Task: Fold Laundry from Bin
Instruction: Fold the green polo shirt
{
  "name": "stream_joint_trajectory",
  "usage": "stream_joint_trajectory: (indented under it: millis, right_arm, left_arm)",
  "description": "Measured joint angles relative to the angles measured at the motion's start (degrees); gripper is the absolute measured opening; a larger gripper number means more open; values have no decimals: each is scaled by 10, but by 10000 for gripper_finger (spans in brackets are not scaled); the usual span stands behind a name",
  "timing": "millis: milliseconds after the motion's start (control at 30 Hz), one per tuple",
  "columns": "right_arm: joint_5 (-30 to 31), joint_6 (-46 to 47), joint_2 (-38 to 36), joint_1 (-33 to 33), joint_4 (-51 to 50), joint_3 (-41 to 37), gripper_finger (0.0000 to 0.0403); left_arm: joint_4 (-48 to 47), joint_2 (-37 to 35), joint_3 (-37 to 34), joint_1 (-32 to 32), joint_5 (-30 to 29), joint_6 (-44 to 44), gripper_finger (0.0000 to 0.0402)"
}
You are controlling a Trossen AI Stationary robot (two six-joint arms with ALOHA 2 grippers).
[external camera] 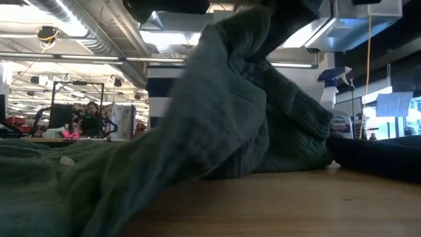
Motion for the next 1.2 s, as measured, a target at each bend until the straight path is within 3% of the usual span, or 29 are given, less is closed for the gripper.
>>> stream_joint_trajectory:
  millis: [200, 367, 933, 1033, 1200]
  right_arm:
    - [-22, 0, 0, -12, -11, 0, 1]
    - [-23, 0, 0, -12, -24, 0, 1]
    - [-45, -2, 0, -54, -27, 0, 1]
    - [-62, -3, 0, -62, -27, 0, 1]
    - [-74, -2, -2, -69, -24, 0, 1]
  left_arm:
    - [-1, 0, 0, 0, -34, -60, 151]
    - [13, 0, 0, 0, -10, -80, 156]
    - [15, 36, -1, 13, -7, -102, 296]
    - [0, 36, -1, 14, -42, -110, 306]
    - [-1, 36, -1, 21, -41, -115, 308]
